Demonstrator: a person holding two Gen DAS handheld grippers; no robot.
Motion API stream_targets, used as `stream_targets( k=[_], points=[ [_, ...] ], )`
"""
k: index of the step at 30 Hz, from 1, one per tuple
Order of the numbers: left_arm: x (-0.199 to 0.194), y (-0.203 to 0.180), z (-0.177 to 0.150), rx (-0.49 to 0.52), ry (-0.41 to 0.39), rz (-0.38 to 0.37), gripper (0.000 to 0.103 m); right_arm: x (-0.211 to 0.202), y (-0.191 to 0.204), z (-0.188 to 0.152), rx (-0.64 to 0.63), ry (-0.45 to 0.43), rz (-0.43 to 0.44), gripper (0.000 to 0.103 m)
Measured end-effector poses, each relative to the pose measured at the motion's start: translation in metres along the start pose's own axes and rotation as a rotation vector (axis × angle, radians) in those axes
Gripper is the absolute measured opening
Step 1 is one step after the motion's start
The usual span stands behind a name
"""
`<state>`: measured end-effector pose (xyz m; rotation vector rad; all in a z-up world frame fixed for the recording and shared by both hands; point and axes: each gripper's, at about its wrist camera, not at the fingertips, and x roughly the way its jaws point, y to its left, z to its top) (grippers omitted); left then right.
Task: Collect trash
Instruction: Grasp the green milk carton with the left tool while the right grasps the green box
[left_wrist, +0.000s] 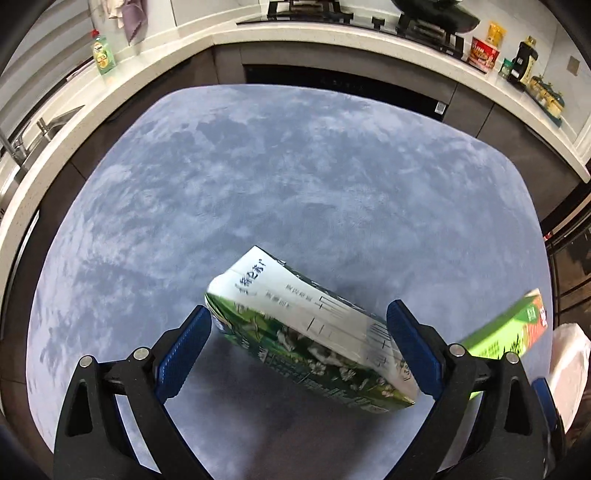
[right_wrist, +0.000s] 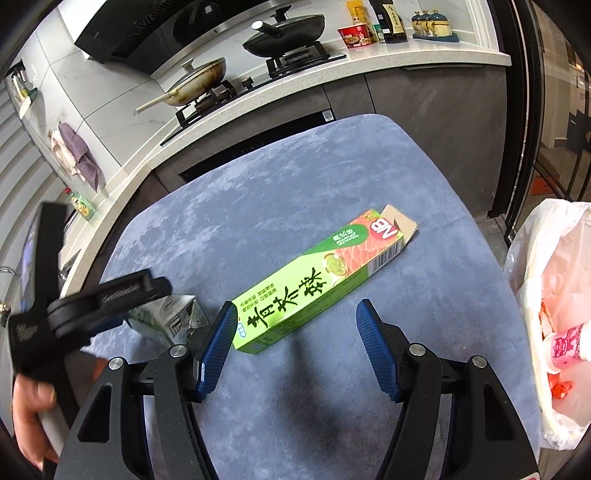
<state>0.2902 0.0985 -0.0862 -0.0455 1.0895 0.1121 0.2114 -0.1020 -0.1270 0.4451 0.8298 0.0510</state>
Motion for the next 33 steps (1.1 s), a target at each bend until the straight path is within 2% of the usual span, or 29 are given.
stream_targets(
  k=[5,10,12,20,23,24,28,30,33],
  points=[
    [-0.015,0.014,-0.019,0.002,0.003,-0.026,0.092,0.003,0.007,-0.007,-0.004,0.01,0.005,0.065],
    [-0.018,0.023,-0.034,-0.018,0.031,-0.079,0.092,0.012,0.015,-0.01,0.0,0.02,0.006,0.065],
    [-0.018,0.024,-0.037,-0.022,0.02,-0.08,0.094,0.015,0.017,-0.01,0.004,0.021,0.004,0.065],
    [-0.008,0.029,-0.019,-0.147,0.052,-0.15,0.093,0.023,0.03,-0.001,0.002,-0.008,-0.03,0.065],
    [-0.004,0.028,-0.01,-0.169,0.051,-0.133,0.093,0.025,0.032,0.008,-0.002,-0.022,-0.046,0.066],
    [0.0,0.026,-0.006,-0.174,0.059,-0.106,0.093,0.026,0.033,0.011,-0.001,-0.026,-0.05,0.066],
    [0.018,0.024,-0.003,-0.209,0.122,-0.074,0.093,0.027,0.031,0.019,0.006,-0.032,-0.054,0.066],
    [0.02,0.022,-0.007,-0.192,0.137,-0.097,0.094,0.025,0.03,0.018,-0.004,-0.031,-0.06,0.066],
    [0.014,0.018,-0.015,-0.099,0.126,-0.108,0.092,0.022,0.028,0.014,-0.015,-0.024,-0.074,0.066]
  ],
)
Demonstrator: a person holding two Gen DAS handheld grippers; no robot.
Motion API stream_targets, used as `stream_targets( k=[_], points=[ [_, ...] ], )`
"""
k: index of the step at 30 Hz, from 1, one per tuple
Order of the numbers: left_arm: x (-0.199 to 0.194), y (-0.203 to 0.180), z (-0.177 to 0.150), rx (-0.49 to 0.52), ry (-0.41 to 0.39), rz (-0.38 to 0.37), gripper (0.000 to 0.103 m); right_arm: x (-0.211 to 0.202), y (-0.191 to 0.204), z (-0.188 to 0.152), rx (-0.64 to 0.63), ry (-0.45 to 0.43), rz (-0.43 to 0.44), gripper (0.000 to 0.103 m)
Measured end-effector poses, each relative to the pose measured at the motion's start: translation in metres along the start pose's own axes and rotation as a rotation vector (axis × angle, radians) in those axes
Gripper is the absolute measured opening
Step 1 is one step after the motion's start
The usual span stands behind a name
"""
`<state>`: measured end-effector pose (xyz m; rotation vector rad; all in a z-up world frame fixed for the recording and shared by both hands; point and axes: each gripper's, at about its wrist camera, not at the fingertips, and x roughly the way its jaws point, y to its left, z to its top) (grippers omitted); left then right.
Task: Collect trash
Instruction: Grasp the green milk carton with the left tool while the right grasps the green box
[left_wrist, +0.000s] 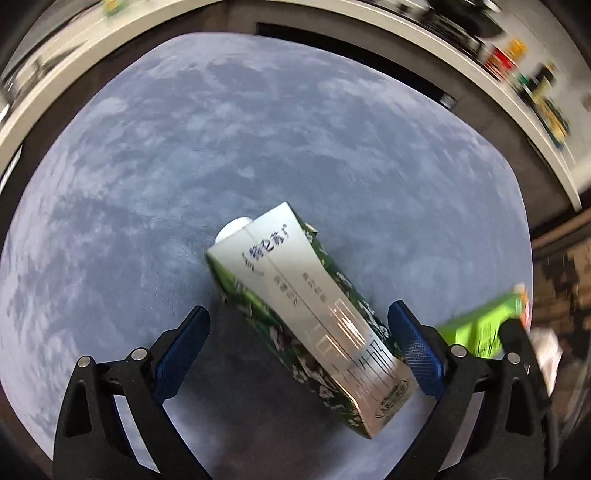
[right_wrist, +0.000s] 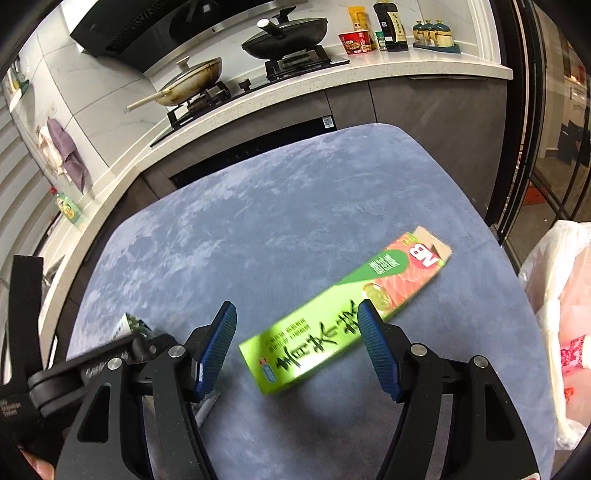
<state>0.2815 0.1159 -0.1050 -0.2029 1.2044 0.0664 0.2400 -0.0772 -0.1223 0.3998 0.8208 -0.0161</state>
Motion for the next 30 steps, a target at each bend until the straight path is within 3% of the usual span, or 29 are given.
stream_targets(
  k=[4,9,11,15,24,27,30],
  points=[
    [-0.013,0.005,-0.014,0.101,-0.038,0.029,0.085,0.0,-0.004,-0.007,0.017,0.013,-0.008,0.066],
    [-0.02,0.021,-0.025,0.119,-0.081,0.108,0.071,0.007,-0.001,-0.018,0.043,0.026,-0.011,0.066],
    [-0.012,0.027,-0.026,0.109,-0.046,0.076,0.065,0.011,0.001,-0.021,0.052,0.034,-0.01,0.066],
    [0.001,0.034,-0.034,0.087,0.007,0.039,0.063,0.021,0.004,-0.024,0.082,0.041,-0.024,0.071],
    [0.006,0.034,-0.033,0.124,-0.003,0.037,0.06,0.041,0.013,-0.021,0.156,0.01,-0.115,0.079],
    [0.005,0.034,-0.033,0.138,-0.011,0.041,0.055,0.043,0.016,-0.022,0.124,0.001,-0.14,0.078],
    [0.003,0.036,-0.035,0.145,-0.015,0.033,0.051,0.04,0.015,-0.026,0.072,0.006,-0.151,0.067]
  ],
)
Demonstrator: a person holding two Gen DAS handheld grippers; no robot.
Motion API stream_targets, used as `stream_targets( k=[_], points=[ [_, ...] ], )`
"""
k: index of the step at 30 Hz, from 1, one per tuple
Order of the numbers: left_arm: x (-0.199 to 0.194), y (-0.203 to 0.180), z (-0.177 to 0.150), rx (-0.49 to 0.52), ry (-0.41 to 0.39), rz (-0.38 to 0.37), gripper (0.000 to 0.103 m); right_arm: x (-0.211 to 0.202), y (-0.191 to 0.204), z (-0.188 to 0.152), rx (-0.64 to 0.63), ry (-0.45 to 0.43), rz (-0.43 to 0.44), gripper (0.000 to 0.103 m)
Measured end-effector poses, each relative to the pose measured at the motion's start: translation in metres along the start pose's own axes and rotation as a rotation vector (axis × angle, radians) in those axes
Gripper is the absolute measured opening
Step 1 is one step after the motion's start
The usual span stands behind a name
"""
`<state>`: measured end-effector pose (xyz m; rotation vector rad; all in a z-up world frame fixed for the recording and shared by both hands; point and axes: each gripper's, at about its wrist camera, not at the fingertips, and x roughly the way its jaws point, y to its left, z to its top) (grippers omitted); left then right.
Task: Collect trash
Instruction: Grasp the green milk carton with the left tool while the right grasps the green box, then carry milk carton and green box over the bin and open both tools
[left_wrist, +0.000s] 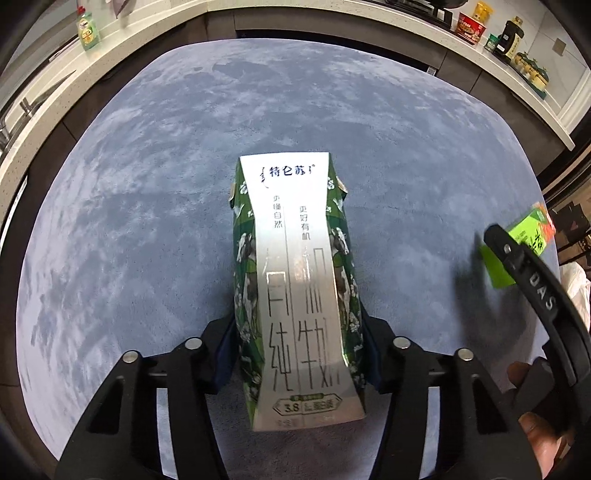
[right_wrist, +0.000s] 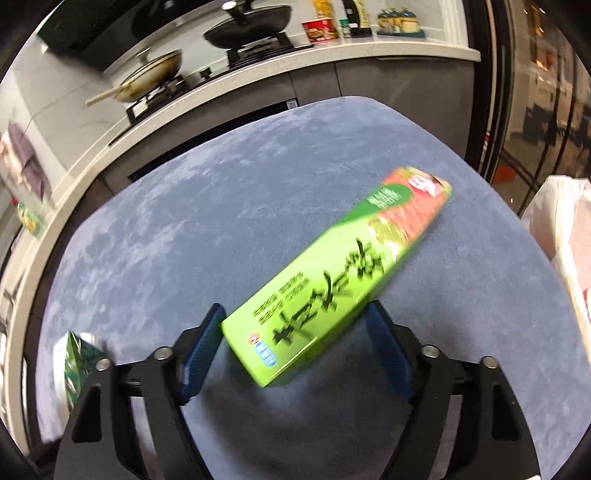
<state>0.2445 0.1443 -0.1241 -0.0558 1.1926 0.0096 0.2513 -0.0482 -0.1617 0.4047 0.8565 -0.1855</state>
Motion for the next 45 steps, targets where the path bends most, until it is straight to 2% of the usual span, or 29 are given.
stream_targets(
  k=[7,10,15,20,26,37,45],
  points=[
    [-0.01,-0.007,-0.016,0.031,-0.001,-0.031,0.05,-0.025,-0.034,-0.014,-0.014,0.036,0.038,0.047],
    [-0.015,-0.017,-0.027,0.072,-0.013,-0.057,0.05,-0.038,-0.051,-0.02,-0.008,0.04,0.038,0.042],
    [-0.026,-0.024,-0.044,0.098,-0.047,-0.141,0.049,-0.065,-0.08,-0.029,-0.013,0.021,0.047,0.041],
    [-0.041,-0.03,-0.065,0.145,-0.078,-0.166,0.049,-0.09,-0.102,-0.044,-0.015,0.022,0.056,0.041],
    [-0.06,-0.046,-0.077,0.182,-0.091,-0.191,0.049,-0.118,-0.123,-0.055,0.004,-0.012,0.08,0.041],
    [-0.107,-0.11,-0.081,0.277,-0.163,-0.281,0.049,-0.179,-0.152,-0.039,0.037,-0.147,0.123,0.039],
    [-0.13,-0.161,-0.089,0.357,-0.197,-0.335,0.049,-0.216,-0.182,-0.031,0.072,-0.232,0.123,0.038]
  ],
)
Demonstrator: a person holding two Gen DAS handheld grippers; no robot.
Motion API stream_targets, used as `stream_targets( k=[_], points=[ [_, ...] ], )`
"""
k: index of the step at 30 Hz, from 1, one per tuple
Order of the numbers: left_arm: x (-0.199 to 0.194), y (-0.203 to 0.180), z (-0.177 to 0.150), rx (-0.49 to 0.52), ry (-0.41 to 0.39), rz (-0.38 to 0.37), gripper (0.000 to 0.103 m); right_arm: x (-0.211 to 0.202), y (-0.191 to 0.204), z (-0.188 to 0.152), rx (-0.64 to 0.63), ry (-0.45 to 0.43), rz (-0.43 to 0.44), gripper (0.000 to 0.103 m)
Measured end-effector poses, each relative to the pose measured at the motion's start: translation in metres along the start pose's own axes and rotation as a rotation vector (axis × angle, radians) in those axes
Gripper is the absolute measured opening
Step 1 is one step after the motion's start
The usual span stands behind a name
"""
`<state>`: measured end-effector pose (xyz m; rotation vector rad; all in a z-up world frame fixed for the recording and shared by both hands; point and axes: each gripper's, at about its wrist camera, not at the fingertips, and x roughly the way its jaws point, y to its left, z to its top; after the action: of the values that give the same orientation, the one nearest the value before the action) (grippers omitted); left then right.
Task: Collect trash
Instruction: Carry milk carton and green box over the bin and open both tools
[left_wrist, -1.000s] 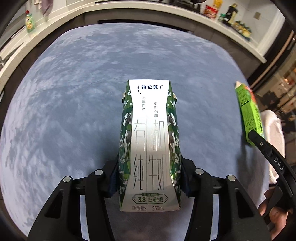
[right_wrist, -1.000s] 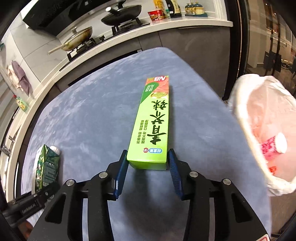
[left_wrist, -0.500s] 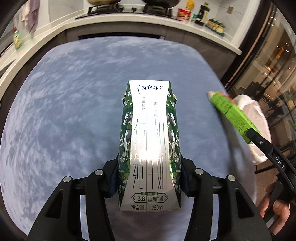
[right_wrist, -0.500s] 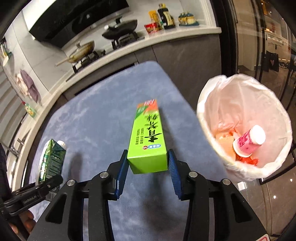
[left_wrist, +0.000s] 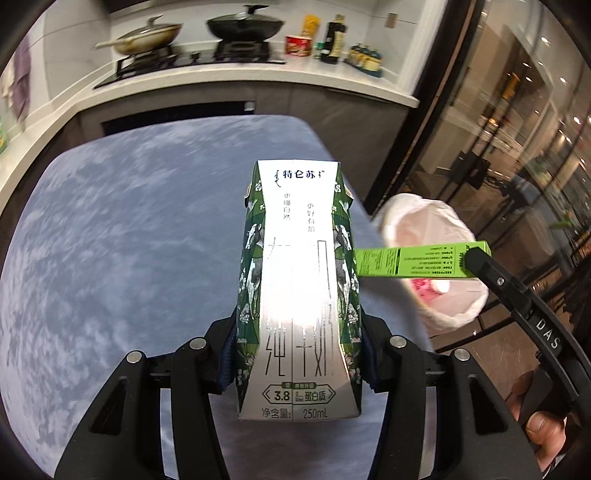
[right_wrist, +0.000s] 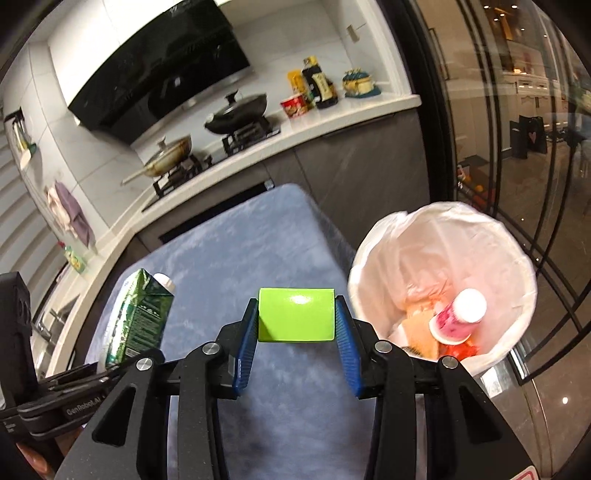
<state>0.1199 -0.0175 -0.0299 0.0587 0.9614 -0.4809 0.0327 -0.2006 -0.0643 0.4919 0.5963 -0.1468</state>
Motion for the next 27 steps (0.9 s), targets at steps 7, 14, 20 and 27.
stream_targets(
  k=[7,14,20,27],
  points=[
    [0.0,-0.048,0.006,0.063,-0.013,-0.045,0.049,-0.025,-0.031,0.022,0.026,-0.078,-0.037,0.038],
    [0.004,-0.078,0.007,0.105,-0.01,-0.065,0.049,-0.036,-0.072,0.046,0.08,-0.142,-0.096,0.038],
    [0.004,-0.09,0.007,0.121,-0.012,-0.065,0.049,-0.02,-0.101,0.048,0.132,-0.107,-0.11,0.038],
    [0.007,-0.094,0.006,0.122,-0.006,-0.052,0.049,-0.007,-0.109,0.044,0.159,-0.076,-0.11,0.045]
  ],
)
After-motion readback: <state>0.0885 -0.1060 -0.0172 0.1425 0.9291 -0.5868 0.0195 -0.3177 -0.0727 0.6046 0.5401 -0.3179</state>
